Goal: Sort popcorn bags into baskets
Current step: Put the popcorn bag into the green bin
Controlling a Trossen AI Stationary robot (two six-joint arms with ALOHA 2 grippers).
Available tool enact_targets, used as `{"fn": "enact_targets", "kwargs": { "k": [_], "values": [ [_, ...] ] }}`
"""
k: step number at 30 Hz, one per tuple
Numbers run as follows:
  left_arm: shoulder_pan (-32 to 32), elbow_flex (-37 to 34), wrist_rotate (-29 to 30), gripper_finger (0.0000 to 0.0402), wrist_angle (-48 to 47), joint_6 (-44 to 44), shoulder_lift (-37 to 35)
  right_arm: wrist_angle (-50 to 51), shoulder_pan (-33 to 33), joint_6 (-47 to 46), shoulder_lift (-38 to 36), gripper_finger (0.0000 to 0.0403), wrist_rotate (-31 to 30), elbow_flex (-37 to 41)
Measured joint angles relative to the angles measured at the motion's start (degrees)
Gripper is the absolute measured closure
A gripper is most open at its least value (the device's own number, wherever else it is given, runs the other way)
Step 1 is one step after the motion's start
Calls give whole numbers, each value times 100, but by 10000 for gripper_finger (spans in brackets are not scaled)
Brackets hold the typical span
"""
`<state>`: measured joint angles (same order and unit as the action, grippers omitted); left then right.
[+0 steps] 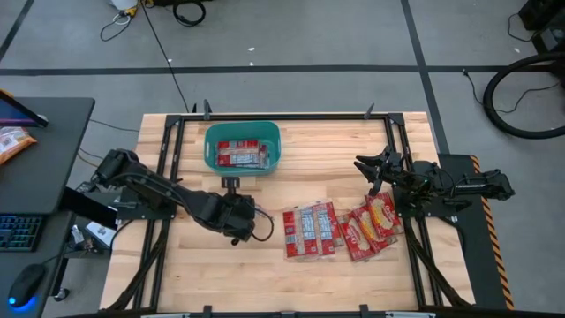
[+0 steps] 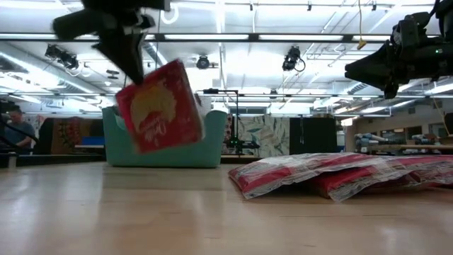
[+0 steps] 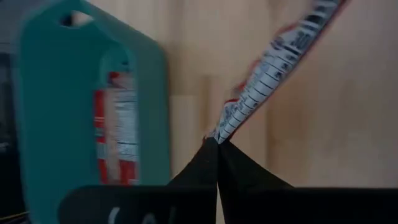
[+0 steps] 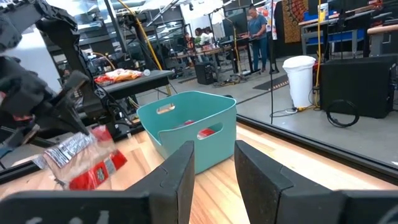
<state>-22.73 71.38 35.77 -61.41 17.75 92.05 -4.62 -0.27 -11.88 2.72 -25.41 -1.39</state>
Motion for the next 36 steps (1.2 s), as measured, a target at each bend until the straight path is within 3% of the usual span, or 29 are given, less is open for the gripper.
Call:
{"fn": "enact_targets", "kwargs": {
  "k": [9,16,24,30,36],
  "values": [
    [470,1076,807,401,-1738,431,0,-2,2,2,0,285,0,0],
    [1488,1104,811,401,-2125,406,-2,-2,2,2,0,285,0,0],
    [2841,745,783,401,-1039,-835,-2,-1,2,2,0,285,0,0],
    [3774,456,124,401,7,-1535,22,0,2,0,0,285,1,0],
    [4418,-126,74,401,875,-1990,57,0,2,0,0,285,0,0]
  ]
}}
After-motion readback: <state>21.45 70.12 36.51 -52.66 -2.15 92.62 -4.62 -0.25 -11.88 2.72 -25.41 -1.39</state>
